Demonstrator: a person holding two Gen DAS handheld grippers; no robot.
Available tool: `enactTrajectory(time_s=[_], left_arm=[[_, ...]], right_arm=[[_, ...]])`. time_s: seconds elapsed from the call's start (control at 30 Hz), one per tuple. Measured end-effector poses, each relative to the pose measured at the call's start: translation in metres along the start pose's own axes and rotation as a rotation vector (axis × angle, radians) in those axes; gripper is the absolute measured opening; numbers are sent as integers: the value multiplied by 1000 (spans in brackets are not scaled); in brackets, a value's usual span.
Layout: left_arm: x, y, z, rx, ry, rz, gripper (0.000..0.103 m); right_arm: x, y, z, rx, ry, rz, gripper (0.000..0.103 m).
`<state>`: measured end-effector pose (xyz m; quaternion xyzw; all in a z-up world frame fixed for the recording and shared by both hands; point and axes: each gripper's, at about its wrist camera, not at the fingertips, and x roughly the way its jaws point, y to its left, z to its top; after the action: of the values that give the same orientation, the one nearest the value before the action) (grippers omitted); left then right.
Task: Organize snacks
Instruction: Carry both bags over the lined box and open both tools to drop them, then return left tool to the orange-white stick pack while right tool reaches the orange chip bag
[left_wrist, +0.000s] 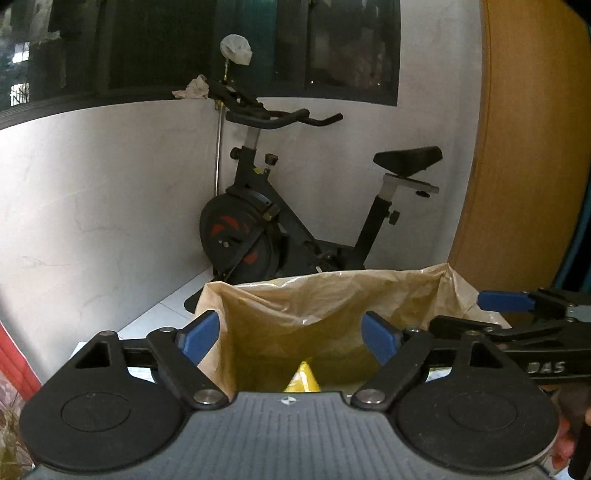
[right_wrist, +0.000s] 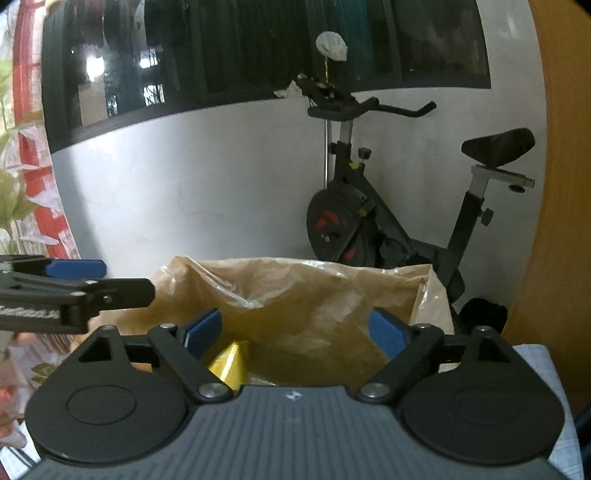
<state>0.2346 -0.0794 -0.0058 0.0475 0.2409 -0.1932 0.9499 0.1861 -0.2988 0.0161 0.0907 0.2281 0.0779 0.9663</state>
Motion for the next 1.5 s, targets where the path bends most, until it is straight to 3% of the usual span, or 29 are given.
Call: enactTrajectory(time_s=[0.2,0.47,0.7,0.93,1.2,1.37,1.5], left_arm=[[-48,5,-9,-12,-40,30,86],[-100,20,-62,-27,-27,108,86],[-124,23,-128,-85,6,144,86],[-125,19,-177,-144,76,147,85],[-126,16,-199,-146,100,164,85],[-128,16,-200,-148,106,172,85],[-130,15,-203,-149,101,178,85]], right_arm=[[-41,2,-1,36,-28,40,91],[-95,10,-61,36,-21,135,93],[-105,18,-139,58,148,127,93],[-124,10,-186,63,280,72,97],[-141,-15,-223,249,432,69,97],[-116,-9,-233,318,545,163,97],[-95,-1,-231,311,569,183,96]])
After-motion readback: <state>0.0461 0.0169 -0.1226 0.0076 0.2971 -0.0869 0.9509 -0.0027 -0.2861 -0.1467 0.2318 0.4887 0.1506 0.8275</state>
